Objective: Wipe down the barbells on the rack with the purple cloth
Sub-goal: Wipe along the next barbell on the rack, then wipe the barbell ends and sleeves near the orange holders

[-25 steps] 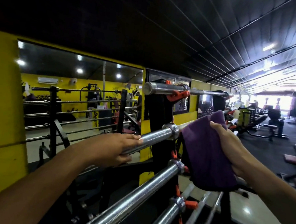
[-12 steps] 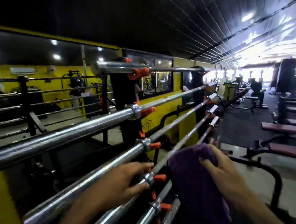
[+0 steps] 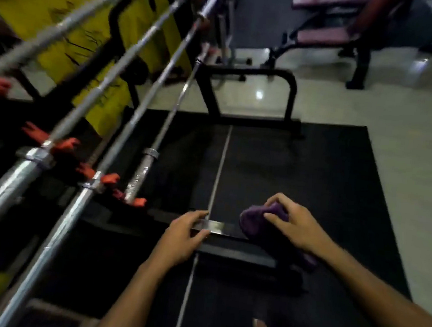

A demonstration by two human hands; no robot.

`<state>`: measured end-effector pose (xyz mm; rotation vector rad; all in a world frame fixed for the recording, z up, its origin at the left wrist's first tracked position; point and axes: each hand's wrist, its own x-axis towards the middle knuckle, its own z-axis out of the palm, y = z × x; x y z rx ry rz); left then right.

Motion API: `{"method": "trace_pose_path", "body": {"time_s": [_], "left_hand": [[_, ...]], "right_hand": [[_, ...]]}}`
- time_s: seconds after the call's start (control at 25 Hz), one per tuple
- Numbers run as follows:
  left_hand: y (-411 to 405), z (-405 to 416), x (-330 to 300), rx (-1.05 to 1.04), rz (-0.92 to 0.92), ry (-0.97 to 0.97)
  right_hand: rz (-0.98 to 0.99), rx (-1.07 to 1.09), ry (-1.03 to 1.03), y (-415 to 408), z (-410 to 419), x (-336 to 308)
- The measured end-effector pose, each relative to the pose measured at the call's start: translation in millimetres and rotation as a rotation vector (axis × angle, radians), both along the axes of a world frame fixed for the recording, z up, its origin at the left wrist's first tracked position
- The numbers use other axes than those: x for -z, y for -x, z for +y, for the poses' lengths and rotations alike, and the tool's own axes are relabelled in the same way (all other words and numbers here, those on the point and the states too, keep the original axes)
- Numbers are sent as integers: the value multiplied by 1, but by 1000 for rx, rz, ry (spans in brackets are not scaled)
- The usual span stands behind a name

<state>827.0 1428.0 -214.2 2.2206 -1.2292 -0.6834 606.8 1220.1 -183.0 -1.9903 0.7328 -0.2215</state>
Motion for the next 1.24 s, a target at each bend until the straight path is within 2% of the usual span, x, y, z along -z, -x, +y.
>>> {"method": "trace_pose_path", "body": {"time_s": [0.2, 0.56, 0.72, 0.88, 1.24], "left_hand": [[48, -71, 43, 150, 108, -42], [70, -166, 115, 304, 285, -152], [96, -220, 120, 369, 285, -200], [124, -282, 126, 399, 241, -238], [219, -451, 124, 271, 207, -235]], "right_hand": [[136, 35, -8, 66, -37, 37], [321, 279, -12, 126, -91, 81], [357, 328, -22, 156, -126, 80], [311, 339, -40, 182, -174, 87], [291, 210, 16, 276, -352, 93]]}}
